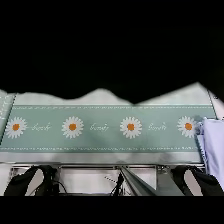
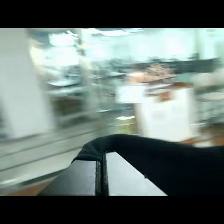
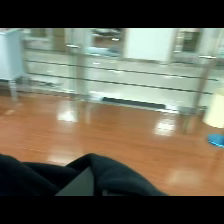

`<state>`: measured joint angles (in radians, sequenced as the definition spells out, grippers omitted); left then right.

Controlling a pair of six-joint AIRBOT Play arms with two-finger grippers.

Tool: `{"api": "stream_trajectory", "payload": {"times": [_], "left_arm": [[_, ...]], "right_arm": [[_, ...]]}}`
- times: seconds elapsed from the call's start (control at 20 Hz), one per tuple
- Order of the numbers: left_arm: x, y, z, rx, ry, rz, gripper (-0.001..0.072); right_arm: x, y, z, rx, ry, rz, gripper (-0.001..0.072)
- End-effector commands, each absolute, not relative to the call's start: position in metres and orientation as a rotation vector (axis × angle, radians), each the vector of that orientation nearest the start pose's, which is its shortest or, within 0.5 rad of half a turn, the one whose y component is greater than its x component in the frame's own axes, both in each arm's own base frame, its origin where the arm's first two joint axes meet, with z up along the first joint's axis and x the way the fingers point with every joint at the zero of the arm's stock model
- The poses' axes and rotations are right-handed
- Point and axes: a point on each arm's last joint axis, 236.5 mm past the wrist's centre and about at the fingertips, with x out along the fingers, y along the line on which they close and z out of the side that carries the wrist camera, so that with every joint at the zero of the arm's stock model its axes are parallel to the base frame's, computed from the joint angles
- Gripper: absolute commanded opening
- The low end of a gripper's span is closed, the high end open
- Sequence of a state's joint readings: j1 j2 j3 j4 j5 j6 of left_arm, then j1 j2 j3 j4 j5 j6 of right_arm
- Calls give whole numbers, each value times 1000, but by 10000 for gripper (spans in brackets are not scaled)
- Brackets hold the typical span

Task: Fold the shirts.

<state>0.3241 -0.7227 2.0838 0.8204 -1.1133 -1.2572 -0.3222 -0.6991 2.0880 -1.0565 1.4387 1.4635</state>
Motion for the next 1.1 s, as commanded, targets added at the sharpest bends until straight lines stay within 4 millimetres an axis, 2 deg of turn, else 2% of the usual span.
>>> {"api": "stream_trajectory", "payload": {"times": [0.0, 0.1, 0.2, 0.4, 0.6, 0.7, 0.85, 0.95, 1.05], "left_arm": [[129, -79, 583, 174, -301, -191, 24], [149, -80, 557, 135, -222, -246, 24], [185, -78, 519, 83, -103, -292, 24], [287, -63, 427, -56, 154, -322, 24], [399, -45, 336, -209, 380, -314, 24], [448, -46, 288, -263, 471, -312, 24], [500, -55, 227, -305, 550, -307, 24], [526, -58, 200, -347, 563, -283, 24], [542, -59, 182, -404, 574, -253, 25]], "right_arm": [[135, 60, 500, -35, 73, 115, 22], [152, 58, 470, -1, 169, 136, 22], [176, 62, 421, 53, 322, 198, 22], [239, 75, 317, 216, 554, 360, 22], [307, 63, 213, 370, 706, 392, 22], [339, 57, 171, 445, 783, 408, 22], [404, 48, 129, 584, 784, 429, 22], [450, 37, 102, 682, 772, 410, 22], [492, 27, 80, 783, 777, 400, 22]]}}
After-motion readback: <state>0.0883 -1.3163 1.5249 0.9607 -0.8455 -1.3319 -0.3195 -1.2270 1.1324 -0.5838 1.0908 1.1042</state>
